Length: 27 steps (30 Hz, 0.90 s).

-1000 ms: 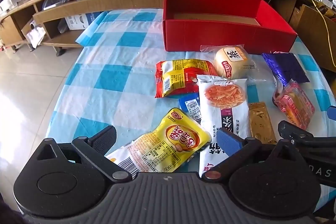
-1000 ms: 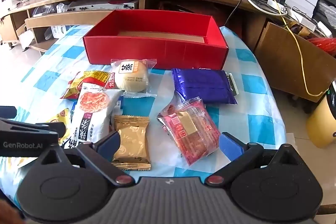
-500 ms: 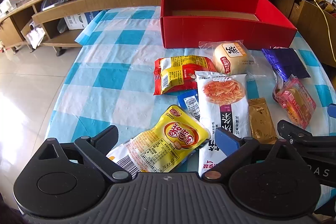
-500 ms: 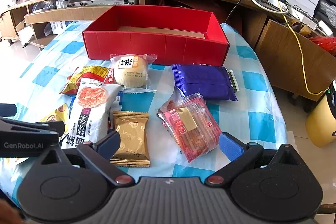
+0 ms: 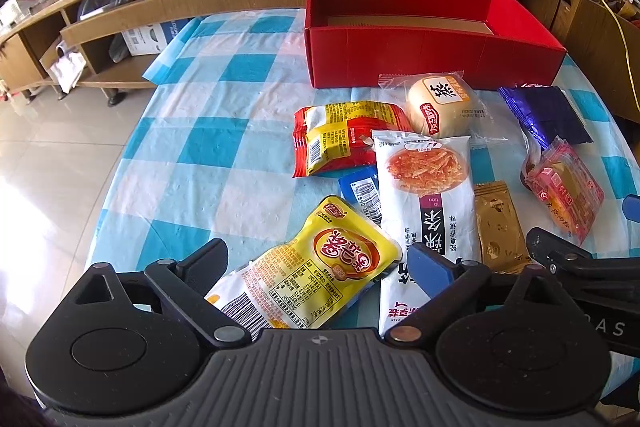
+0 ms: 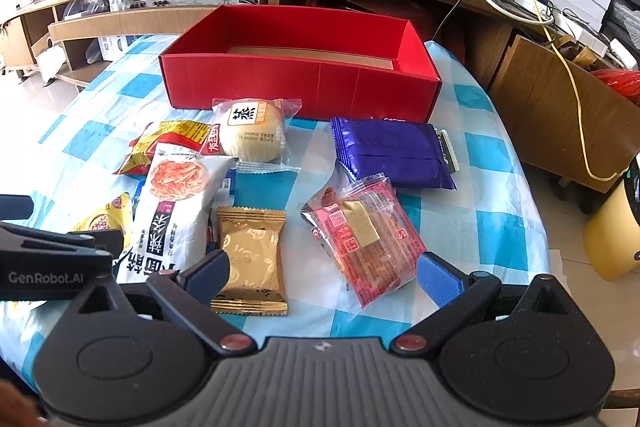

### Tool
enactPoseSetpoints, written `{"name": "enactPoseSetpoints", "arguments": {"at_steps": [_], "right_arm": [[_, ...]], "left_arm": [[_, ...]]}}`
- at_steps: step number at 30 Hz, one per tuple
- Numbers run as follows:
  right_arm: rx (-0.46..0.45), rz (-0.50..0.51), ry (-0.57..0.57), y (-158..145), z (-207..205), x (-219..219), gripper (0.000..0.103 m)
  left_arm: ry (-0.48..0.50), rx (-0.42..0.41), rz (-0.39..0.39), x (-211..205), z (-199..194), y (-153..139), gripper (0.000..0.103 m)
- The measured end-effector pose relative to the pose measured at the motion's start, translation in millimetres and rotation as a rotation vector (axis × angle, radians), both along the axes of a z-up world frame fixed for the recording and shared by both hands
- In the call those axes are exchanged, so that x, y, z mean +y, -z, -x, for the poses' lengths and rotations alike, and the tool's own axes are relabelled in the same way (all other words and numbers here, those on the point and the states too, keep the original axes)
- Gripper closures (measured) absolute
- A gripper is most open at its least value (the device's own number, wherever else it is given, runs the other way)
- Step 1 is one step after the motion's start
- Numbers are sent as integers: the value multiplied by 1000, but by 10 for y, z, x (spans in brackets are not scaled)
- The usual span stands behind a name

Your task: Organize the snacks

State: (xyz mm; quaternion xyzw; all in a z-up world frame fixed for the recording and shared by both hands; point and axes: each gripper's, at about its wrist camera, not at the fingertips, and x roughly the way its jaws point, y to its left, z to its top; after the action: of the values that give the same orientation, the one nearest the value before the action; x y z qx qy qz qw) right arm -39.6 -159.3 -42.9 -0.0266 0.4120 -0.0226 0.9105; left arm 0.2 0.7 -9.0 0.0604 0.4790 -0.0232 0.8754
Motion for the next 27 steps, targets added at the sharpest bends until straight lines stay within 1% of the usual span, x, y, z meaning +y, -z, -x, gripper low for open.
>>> {"name": "enactPoseSetpoints", "arguments": {"at_steps": [27], "right_arm": [[5,5,-5,25,3,20,0]], "left_arm": [[5,3,-5,-6,13,23,7]]}}
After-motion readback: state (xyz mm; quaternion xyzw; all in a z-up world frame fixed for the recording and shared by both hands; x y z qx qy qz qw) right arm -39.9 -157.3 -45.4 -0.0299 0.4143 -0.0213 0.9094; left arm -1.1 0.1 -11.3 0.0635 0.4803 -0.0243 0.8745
